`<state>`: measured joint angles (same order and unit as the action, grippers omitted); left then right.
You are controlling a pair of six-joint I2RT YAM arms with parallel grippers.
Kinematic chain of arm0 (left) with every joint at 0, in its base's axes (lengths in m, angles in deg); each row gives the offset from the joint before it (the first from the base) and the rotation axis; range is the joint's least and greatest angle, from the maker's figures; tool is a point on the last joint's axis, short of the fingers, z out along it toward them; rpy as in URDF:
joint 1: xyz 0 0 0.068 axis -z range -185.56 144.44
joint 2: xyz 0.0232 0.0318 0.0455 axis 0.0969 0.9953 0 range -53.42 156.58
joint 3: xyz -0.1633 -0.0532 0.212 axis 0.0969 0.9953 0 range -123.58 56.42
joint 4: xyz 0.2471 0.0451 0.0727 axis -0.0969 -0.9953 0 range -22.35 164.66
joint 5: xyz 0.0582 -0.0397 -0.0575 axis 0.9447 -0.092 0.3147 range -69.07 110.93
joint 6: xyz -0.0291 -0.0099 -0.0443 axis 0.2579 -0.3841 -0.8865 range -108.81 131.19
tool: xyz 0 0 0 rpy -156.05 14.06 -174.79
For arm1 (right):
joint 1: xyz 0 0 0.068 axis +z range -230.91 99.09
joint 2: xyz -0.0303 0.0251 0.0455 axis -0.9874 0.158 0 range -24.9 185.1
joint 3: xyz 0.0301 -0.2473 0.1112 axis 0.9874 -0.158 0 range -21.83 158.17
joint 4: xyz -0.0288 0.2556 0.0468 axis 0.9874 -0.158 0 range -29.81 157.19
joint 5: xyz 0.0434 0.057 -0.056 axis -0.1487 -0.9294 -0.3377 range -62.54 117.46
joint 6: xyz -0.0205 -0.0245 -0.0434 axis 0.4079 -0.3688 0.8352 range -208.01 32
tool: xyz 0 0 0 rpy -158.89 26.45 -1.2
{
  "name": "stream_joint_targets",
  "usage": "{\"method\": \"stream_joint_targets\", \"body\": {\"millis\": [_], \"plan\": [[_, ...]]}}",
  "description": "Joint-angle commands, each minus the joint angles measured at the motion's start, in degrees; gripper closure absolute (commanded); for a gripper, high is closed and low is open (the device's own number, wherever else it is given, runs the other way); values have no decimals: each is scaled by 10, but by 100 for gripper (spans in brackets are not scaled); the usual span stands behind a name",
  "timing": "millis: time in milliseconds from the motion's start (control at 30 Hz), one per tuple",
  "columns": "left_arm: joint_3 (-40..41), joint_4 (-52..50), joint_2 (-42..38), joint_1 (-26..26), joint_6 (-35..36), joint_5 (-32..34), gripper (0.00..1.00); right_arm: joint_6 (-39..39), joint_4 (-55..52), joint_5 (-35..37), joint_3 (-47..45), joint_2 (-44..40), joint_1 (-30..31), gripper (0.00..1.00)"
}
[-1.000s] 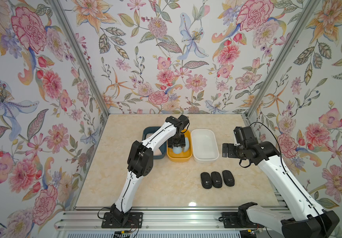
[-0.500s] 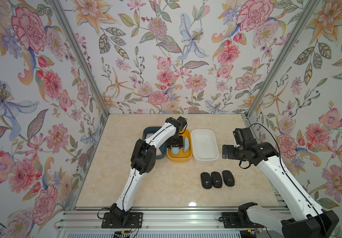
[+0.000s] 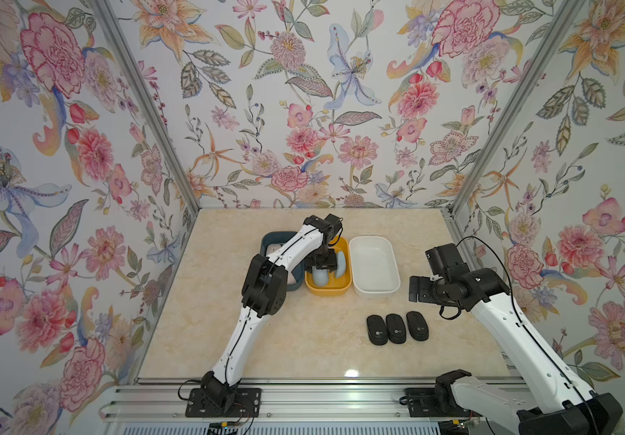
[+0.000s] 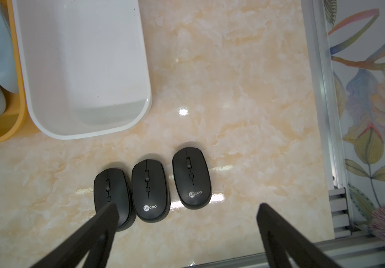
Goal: Place the mice by color into the storage box
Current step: Place the mouse in the storage box, then pick up the mouse from the center of the board.
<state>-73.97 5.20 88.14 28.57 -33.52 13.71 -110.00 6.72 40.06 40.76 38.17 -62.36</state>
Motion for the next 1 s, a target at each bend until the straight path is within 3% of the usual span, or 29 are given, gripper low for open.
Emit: {"method": "stream_joint_targets", "body": {"millis": [0,467,767,967], "plan": [[-14,-11,4,-6,9,7,26,-16,-16,3,-11,-11,-3,3],[-20,-12,-113,1,1,7,22,-43,-51,-1,-37,-6,-2,7],[25,-12,-196,67,8,18,16,-67,-72,3,-56,28,2,9],[77,-12,-240,97,-14,51,16,-63,-52,-44,-75,79,-1,11]]}}
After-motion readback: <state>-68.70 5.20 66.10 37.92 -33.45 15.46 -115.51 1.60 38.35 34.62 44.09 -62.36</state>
